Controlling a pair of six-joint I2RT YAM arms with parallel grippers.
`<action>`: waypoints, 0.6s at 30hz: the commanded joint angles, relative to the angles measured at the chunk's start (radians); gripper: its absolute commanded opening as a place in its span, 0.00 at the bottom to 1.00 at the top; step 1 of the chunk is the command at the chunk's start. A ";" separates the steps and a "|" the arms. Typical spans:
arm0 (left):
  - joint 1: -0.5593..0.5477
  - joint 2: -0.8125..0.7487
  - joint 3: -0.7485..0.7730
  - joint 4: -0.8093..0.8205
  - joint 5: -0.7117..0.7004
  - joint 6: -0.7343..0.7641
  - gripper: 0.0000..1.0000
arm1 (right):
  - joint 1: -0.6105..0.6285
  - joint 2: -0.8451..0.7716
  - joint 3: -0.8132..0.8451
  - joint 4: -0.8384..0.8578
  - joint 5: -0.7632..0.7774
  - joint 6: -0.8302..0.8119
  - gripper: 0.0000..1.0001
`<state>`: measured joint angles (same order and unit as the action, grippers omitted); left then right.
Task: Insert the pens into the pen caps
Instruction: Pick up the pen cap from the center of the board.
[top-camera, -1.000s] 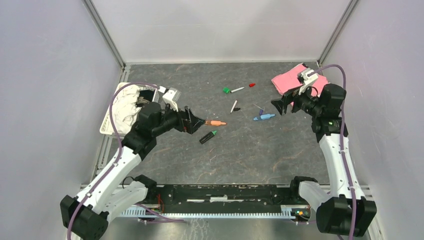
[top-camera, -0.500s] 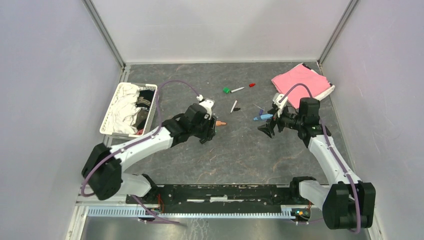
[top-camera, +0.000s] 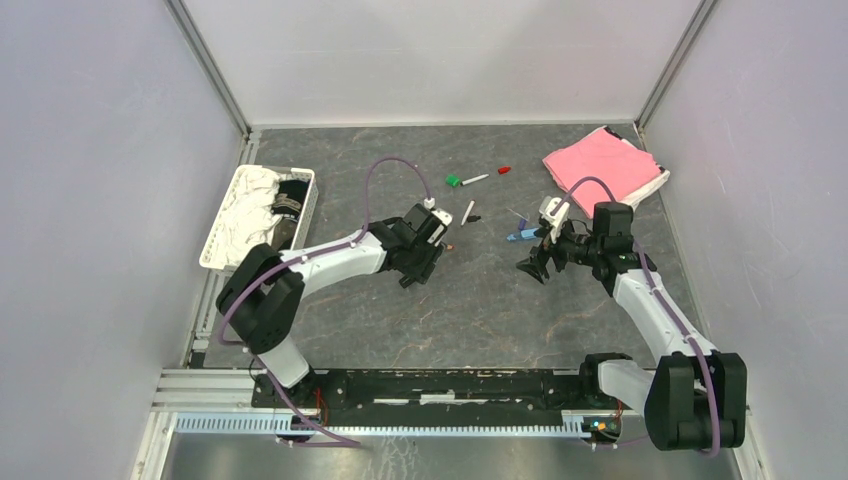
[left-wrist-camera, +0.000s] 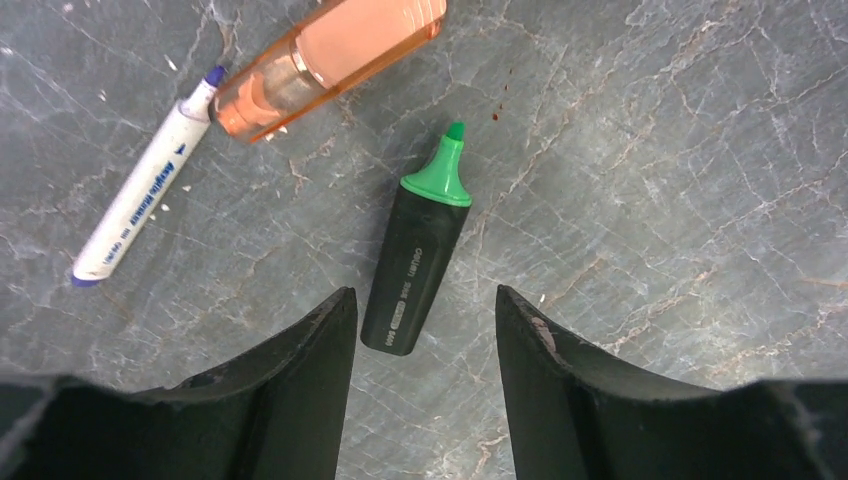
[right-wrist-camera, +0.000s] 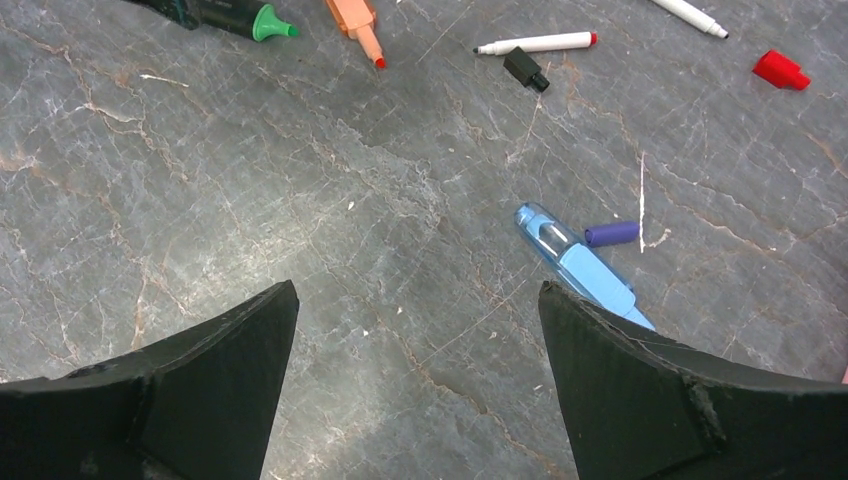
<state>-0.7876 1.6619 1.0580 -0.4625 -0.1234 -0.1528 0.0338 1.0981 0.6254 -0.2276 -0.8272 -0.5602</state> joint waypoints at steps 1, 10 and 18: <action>0.010 0.015 0.071 0.028 -0.026 0.099 0.58 | 0.003 0.011 0.033 -0.011 0.005 -0.048 0.96; 0.014 -0.078 0.131 0.000 -0.026 0.146 0.55 | 0.001 0.018 0.044 -0.047 -0.023 -0.092 0.96; 0.028 -0.240 -0.046 0.134 0.045 0.271 0.62 | 0.002 0.020 0.050 -0.064 -0.054 -0.101 0.95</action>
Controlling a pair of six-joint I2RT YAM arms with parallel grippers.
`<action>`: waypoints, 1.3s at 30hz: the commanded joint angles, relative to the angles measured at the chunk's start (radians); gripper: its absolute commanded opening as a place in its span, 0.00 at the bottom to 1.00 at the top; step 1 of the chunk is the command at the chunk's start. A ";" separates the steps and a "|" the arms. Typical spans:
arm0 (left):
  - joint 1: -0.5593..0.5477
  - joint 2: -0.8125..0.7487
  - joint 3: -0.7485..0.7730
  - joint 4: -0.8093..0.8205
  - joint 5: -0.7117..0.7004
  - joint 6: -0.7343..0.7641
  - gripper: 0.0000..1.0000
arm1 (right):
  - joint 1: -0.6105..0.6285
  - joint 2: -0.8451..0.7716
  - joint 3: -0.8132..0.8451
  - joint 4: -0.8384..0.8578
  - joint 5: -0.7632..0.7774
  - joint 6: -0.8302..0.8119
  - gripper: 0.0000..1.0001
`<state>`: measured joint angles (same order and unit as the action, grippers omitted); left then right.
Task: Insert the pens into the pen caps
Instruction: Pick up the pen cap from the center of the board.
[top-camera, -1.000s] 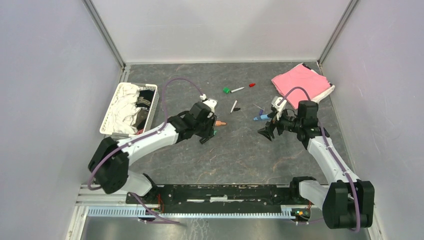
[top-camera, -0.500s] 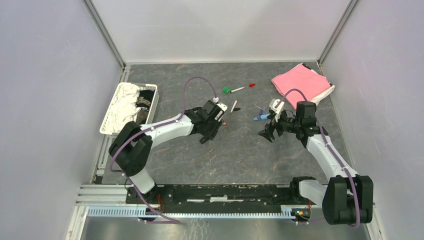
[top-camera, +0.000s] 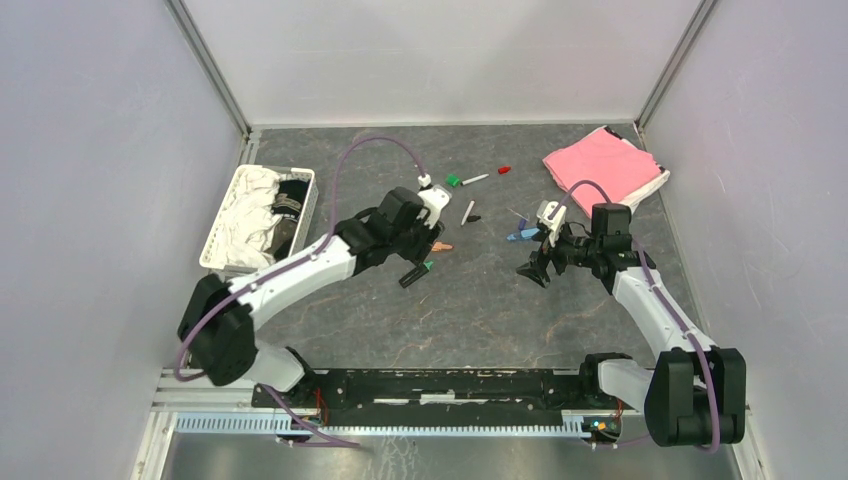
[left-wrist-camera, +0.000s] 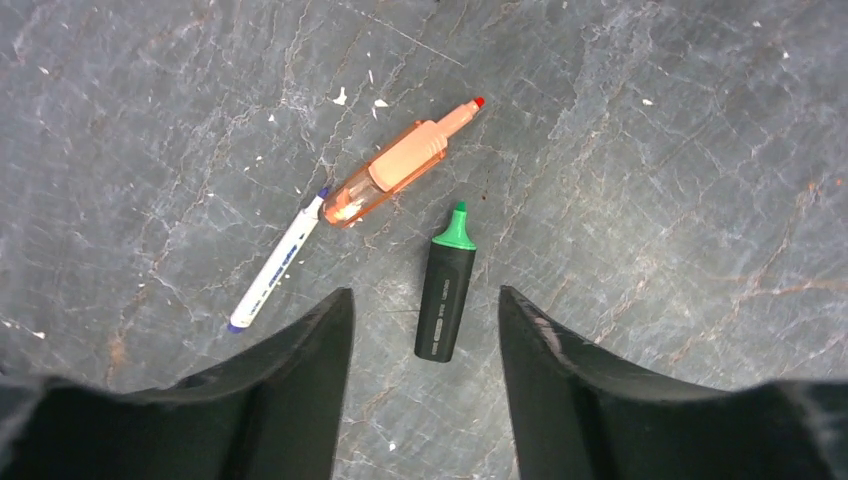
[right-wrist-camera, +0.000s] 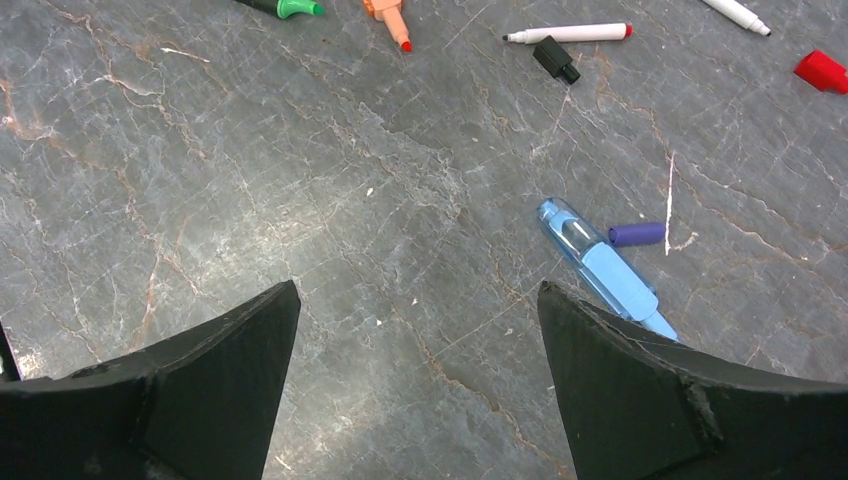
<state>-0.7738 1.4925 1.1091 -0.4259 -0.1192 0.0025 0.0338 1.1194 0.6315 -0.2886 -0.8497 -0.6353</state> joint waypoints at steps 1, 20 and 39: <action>0.031 -0.060 -0.098 0.088 0.052 0.088 0.66 | 0.000 -0.004 0.041 -0.002 -0.029 -0.026 0.95; 0.145 -0.168 -0.315 0.424 0.217 -0.096 0.88 | -0.017 0.048 0.121 -0.027 -0.110 -0.140 0.92; 0.172 -0.530 -0.454 0.453 0.078 -0.259 0.87 | 0.378 1.065 1.306 -0.118 0.509 0.169 0.74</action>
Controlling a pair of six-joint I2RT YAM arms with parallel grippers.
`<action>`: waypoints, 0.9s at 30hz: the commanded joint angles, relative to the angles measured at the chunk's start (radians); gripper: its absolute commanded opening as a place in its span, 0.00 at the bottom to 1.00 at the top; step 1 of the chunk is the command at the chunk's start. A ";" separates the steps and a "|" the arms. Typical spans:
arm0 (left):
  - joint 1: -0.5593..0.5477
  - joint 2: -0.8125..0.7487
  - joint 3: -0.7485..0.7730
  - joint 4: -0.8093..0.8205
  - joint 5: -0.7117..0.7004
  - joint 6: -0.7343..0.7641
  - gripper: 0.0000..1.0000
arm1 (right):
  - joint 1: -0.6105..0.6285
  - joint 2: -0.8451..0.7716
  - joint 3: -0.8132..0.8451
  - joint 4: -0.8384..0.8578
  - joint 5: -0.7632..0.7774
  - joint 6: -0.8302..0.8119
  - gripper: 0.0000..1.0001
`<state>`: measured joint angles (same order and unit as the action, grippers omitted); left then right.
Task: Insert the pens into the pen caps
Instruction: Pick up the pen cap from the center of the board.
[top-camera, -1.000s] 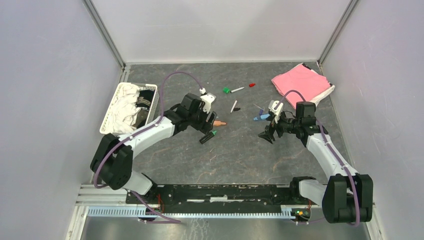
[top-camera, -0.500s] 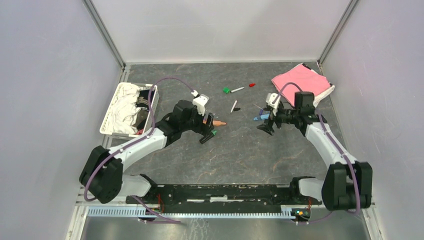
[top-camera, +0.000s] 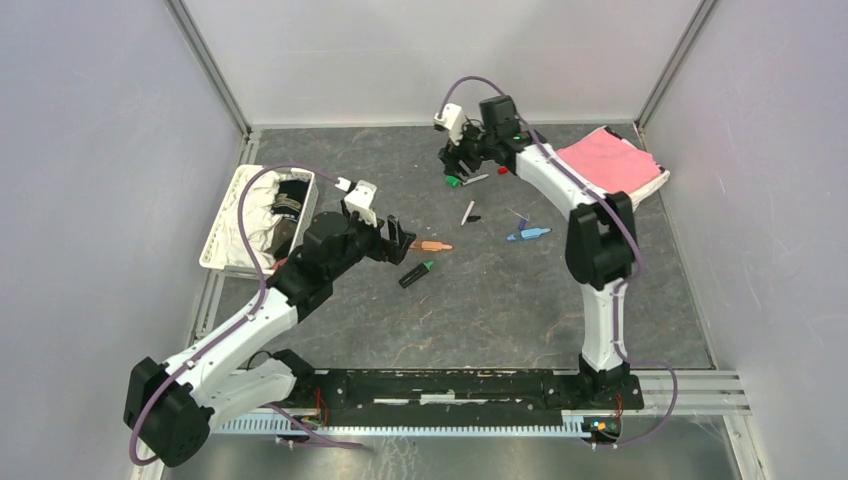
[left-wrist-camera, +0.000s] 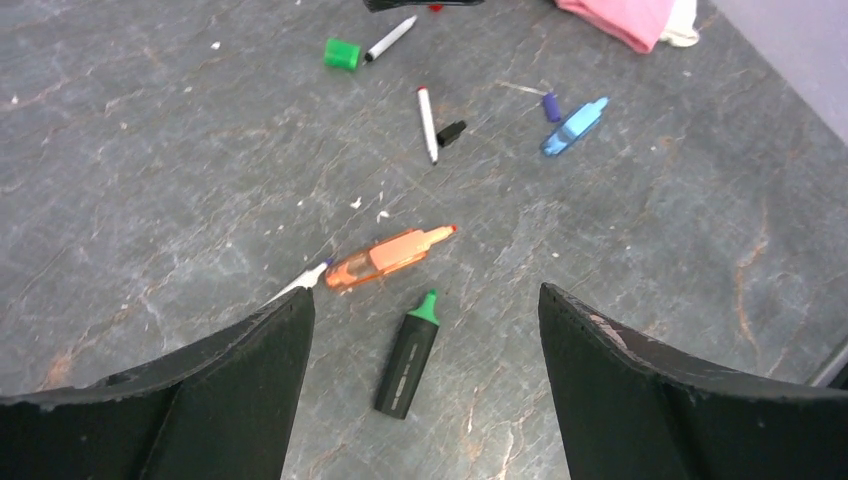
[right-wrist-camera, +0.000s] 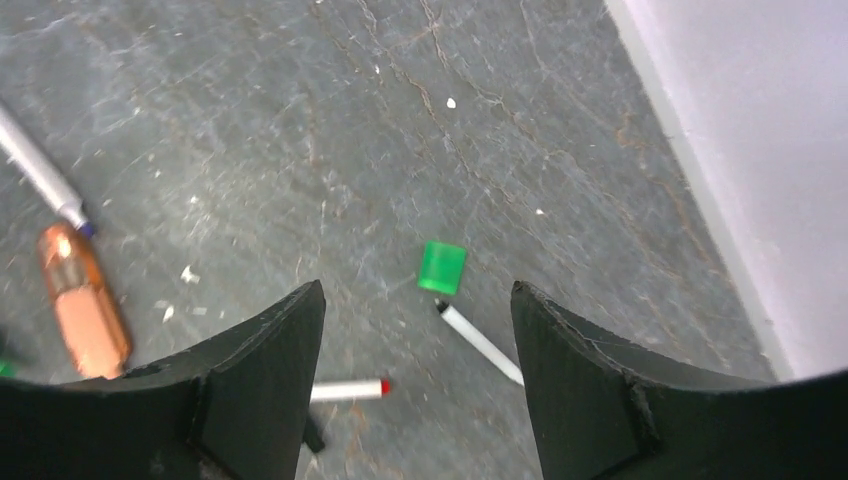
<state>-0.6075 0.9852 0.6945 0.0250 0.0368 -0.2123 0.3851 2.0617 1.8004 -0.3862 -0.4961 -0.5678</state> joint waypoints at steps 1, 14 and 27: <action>0.007 -0.029 -0.041 -0.003 -0.085 -0.041 0.87 | 0.029 0.161 0.193 -0.028 0.167 0.115 0.71; 0.010 -0.028 -0.056 -0.005 -0.142 -0.002 0.86 | 0.035 0.339 0.281 -0.026 0.212 0.139 0.66; 0.011 -0.037 -0.066 -0.011 -0.159 -0.002 0.86 | 0.032 0.383 0.261 -0.041 0.182 0.155 0.65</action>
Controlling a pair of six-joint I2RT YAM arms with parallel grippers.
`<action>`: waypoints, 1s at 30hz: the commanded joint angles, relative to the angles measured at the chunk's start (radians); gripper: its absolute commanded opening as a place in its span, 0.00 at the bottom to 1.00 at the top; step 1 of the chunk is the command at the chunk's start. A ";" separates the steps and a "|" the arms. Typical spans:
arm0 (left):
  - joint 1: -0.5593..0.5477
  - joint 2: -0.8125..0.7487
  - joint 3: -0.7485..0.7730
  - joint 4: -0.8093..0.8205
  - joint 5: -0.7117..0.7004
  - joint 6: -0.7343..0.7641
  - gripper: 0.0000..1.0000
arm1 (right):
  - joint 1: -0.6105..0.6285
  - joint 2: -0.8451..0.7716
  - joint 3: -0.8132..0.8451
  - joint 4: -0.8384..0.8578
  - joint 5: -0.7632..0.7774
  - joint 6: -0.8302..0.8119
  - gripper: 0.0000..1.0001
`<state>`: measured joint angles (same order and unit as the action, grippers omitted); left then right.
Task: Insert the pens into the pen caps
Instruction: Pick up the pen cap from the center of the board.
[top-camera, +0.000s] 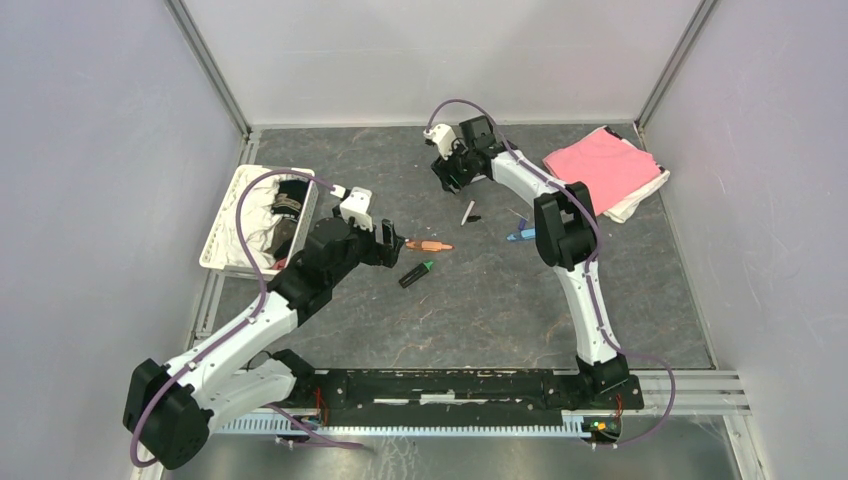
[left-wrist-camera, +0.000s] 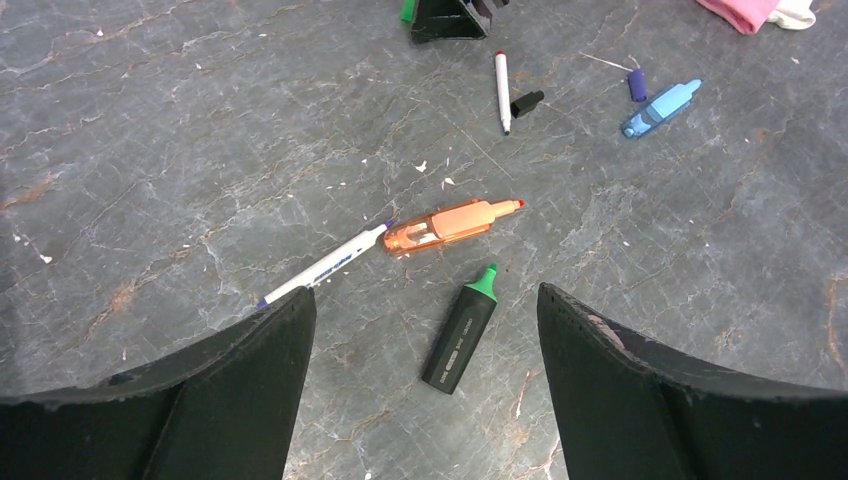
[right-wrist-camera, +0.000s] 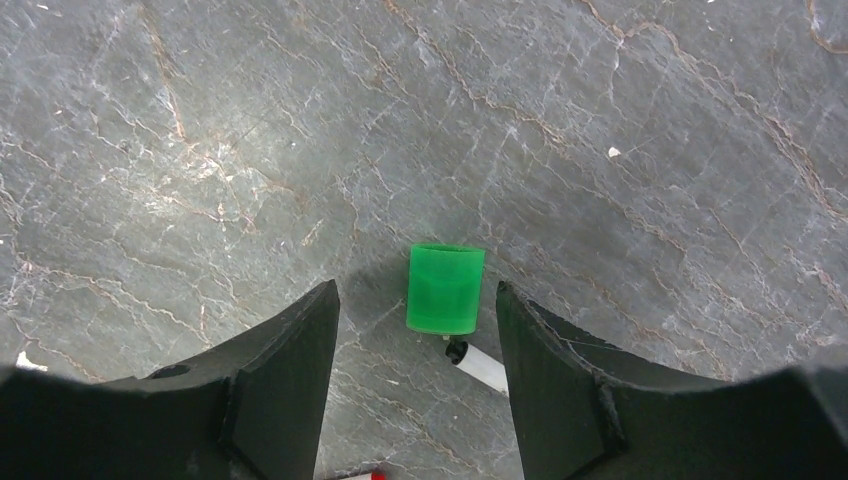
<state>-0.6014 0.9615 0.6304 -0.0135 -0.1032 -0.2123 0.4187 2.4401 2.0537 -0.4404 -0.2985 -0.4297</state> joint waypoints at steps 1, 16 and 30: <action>0.005 -0.013 -0.002 0.027 -0.019 -0.001 0.86 | -0.004 0.008 0.009 0.013 -0.014 0.018 0.65; 0.005 -0.028 -0.006 0.021 -0.027 -0.004 0.86 | -0.024 0.051 0.013 0.005 -0.009 0.021 0.51; 0.006 -0.023 -0.045 0.097 0.112 -0.101 0.86 | -0.030 -0.119 -0.147 0.073 -0.044 -0.073 0.17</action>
<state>-0.6014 0.9527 0.6189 -0.0036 -0.0742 -0.2203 0.3992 2.4393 2.0003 -0.3969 -0.3321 -0.4419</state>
